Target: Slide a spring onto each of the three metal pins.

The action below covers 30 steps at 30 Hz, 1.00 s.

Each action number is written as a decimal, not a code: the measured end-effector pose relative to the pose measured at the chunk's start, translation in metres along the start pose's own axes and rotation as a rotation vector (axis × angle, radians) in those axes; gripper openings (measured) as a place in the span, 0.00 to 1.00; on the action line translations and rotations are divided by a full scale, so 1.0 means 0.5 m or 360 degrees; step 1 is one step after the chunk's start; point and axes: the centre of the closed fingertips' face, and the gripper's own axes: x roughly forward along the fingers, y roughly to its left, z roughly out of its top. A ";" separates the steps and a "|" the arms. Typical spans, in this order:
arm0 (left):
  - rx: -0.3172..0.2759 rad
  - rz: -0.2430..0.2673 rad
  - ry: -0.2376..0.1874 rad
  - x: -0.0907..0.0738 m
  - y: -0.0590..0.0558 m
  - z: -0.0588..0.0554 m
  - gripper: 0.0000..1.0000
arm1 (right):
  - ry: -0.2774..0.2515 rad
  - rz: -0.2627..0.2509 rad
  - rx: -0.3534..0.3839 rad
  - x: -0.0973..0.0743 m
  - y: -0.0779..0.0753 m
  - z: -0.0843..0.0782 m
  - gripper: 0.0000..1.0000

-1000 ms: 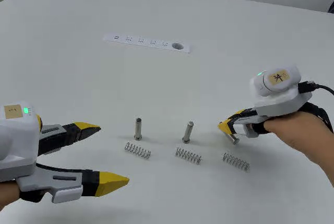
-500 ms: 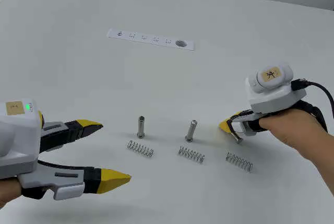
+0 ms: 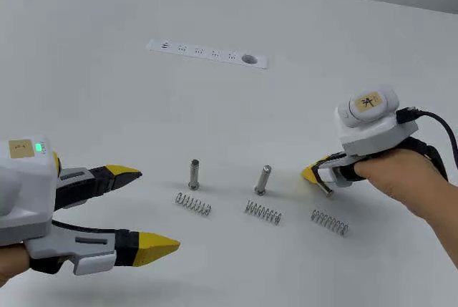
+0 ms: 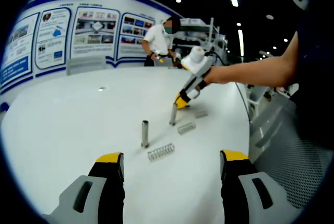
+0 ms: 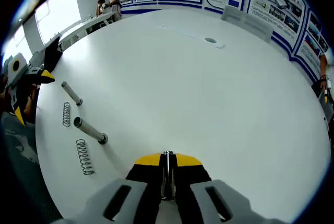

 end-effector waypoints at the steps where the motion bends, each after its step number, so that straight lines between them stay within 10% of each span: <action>1: 0.0001 -0.0001 0.0000 0.000 0.000 0.001 0.76 | 0.0006 -0.0004 0.0014 0.000 0.000 0.000 0.09; 30: 0.0095 0.0004 -0.0040 -0.012 -0.019 0.044 0.75 | -0.0173 -0.0103 0.0134 -0.101 -0.003 -0.015 0.09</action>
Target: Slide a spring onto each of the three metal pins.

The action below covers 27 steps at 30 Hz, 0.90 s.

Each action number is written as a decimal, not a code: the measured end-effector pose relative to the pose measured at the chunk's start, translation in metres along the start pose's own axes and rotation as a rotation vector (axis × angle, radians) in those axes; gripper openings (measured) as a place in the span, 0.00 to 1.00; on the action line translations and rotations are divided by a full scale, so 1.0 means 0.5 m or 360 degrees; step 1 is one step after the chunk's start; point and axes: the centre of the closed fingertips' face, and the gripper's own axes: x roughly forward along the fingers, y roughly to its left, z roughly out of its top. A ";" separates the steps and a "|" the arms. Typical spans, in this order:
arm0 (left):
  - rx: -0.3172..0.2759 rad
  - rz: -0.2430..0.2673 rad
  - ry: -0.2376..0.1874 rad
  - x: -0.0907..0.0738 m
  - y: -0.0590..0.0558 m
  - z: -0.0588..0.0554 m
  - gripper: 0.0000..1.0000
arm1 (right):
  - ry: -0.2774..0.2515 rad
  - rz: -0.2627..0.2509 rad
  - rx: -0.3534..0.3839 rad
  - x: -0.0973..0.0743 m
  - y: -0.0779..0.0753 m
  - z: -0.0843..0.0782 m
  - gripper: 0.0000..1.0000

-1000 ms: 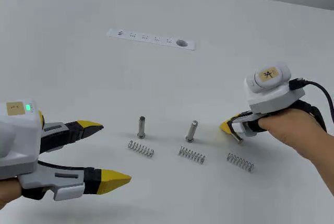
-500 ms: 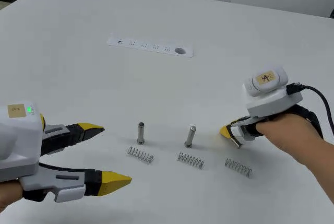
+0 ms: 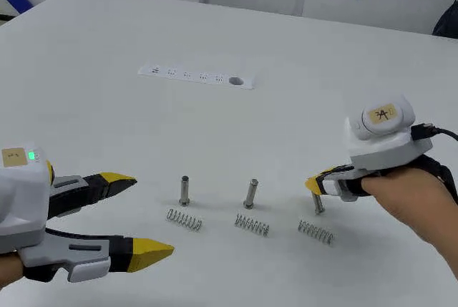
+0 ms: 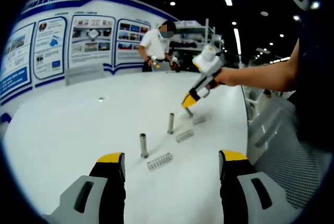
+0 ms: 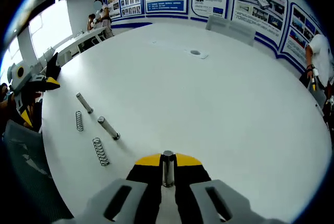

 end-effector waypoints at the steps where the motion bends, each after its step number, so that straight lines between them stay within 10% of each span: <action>1: 0.0003 0.0000 0.0000 -0.001 -0.001 0.001 0.75 | -0.0004 -0.0005 0.0007 -0.004 0.001 -0.003 0.09; 27: 0.0040 -0.0004 -0.0007 -0.002 -0.013 0.016 0.74 | -0.0122 0.0023 0.0029 -0.040 0.034 -0.022 0.09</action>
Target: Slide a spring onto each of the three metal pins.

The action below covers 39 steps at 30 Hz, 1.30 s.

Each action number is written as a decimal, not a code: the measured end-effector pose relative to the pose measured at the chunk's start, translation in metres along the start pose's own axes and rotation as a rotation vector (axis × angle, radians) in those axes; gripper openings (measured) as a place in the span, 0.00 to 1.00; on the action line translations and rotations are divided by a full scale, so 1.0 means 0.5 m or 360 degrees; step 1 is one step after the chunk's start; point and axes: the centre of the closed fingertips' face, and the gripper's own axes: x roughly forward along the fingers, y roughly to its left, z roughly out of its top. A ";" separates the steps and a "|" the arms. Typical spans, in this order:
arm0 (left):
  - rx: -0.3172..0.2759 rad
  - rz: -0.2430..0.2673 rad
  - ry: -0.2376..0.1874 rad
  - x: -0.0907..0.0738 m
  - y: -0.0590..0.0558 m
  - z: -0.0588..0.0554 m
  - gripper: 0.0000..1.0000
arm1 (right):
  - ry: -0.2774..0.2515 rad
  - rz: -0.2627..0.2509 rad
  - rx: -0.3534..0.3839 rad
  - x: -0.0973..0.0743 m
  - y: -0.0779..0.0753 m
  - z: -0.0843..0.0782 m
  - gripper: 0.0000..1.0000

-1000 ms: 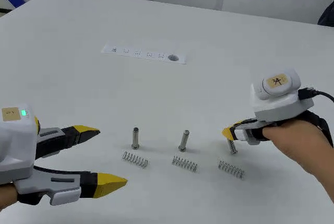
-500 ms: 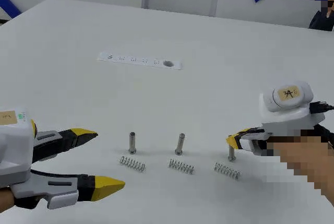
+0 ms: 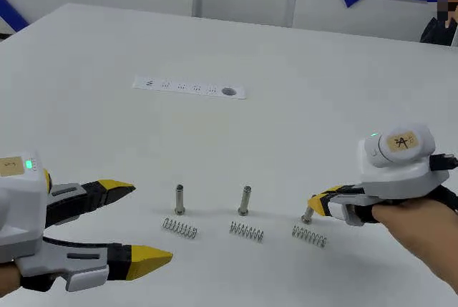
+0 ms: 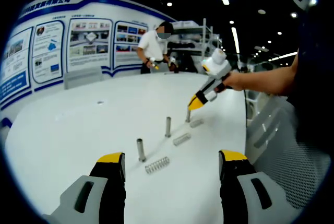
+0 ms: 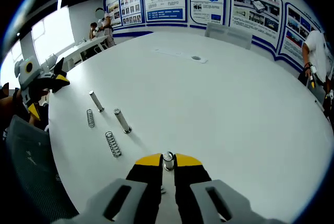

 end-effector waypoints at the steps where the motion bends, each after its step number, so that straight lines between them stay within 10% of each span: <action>1: 0.0000 0.0000 0.0000 0.000 0.000 0.000 0.74 | 0.0002 0.0002 -0.0004 -0.001 0.002 0.000 0.09; 27: -0.0010 -0.0031 0.0016 0.010 -0.014 -0.007 0.74 | 0.0134 0.0108 -0.0131 -0.009 0.037 -0.057 0.13; 39: -0.0020 -0.0037 0.0027 0.007 -0.015 -0.014 0.72 | 0.0341 0.0236 -0.0622 0.021 0.076 -0.074 0.13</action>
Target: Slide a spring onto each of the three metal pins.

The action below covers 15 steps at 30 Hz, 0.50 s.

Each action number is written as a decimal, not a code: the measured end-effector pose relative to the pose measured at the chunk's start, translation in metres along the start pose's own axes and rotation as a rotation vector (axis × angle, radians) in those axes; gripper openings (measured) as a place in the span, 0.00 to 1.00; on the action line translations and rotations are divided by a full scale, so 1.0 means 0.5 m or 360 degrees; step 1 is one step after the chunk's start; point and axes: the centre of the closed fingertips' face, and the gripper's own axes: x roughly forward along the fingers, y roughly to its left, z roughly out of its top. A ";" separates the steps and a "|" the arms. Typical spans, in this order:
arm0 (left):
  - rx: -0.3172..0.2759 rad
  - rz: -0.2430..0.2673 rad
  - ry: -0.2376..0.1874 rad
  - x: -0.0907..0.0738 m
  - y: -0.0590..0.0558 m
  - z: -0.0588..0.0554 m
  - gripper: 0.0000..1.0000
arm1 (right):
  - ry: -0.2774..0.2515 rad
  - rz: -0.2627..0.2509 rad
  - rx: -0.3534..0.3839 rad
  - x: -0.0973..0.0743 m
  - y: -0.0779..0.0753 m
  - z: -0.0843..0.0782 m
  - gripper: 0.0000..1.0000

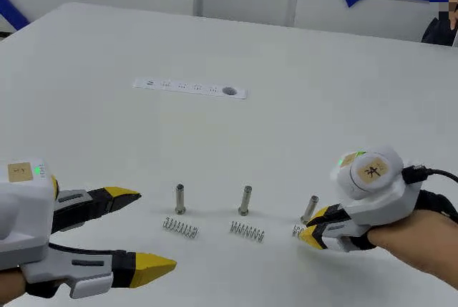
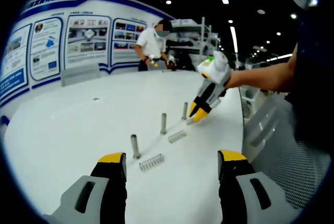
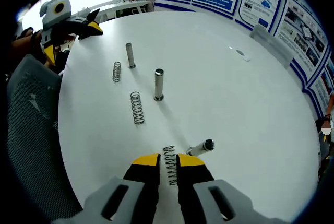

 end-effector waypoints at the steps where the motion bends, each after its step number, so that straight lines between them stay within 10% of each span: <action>1: -0.0001 0.0002 0.0000 -0.001 0.001 0.000 0.72 | 0.0018 0.0000 -0.0034 0.002 -0.001 0.000 0.13; 15: -0.0017 0.0018 0.0002 -0.008 0.001 -0.008 0.71 | 0.0201 0.0102 -0.0163 0.032 0.000 -0.012 0.12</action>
